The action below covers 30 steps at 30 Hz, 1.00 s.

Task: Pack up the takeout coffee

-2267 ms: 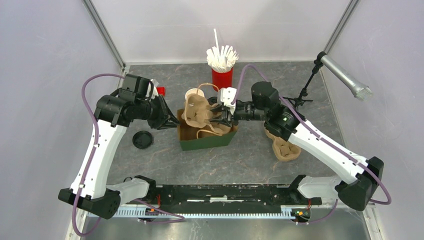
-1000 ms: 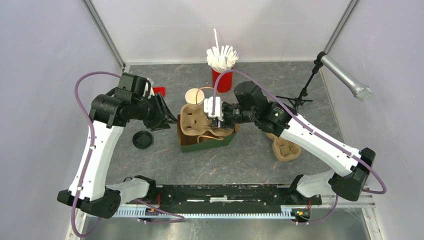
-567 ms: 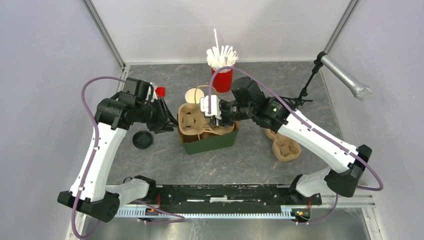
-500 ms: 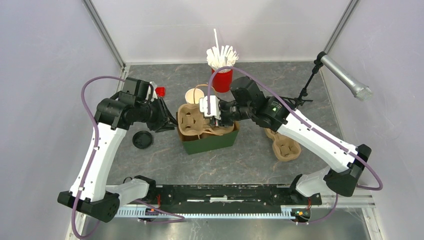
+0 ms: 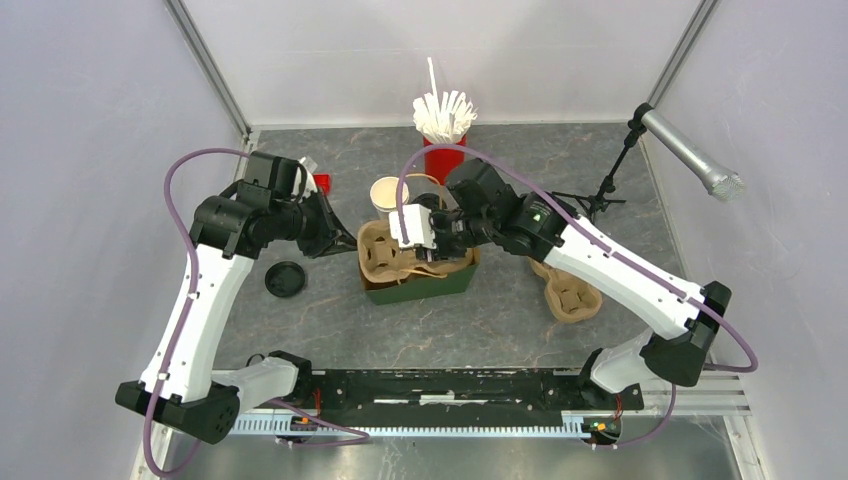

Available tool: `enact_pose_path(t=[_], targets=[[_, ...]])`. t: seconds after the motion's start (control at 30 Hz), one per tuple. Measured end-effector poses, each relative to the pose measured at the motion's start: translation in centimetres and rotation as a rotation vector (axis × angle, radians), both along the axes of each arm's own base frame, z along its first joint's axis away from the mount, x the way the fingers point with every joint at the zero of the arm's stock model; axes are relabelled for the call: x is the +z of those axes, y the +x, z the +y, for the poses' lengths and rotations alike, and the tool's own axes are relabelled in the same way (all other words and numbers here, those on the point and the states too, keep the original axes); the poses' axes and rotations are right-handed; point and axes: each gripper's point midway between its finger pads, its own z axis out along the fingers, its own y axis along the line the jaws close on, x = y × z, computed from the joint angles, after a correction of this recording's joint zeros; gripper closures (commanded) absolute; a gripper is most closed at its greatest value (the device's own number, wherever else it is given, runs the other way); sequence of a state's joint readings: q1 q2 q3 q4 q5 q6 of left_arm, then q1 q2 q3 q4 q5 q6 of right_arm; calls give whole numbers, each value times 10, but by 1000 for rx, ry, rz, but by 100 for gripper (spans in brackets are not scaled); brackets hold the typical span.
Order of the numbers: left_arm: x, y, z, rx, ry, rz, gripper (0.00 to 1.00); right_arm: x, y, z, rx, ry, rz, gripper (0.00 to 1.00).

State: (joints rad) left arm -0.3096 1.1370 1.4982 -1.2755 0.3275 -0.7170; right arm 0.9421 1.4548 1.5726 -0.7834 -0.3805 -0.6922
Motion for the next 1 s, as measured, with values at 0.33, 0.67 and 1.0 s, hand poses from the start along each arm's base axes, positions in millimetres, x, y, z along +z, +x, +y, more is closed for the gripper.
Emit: enact_pose_path(t=[0.33,0.67,1.0], targets=[[0,0,-2,-9,-9,10,98,-20,7,2,-33,-100,-37,69],[-6,4,-3,-6,2,31,98,-28,19,-8,-105,-162,-66,68],[-11,8,-4,-3,12,53,89,-31,19,-13,-149,-177,-39,68]])
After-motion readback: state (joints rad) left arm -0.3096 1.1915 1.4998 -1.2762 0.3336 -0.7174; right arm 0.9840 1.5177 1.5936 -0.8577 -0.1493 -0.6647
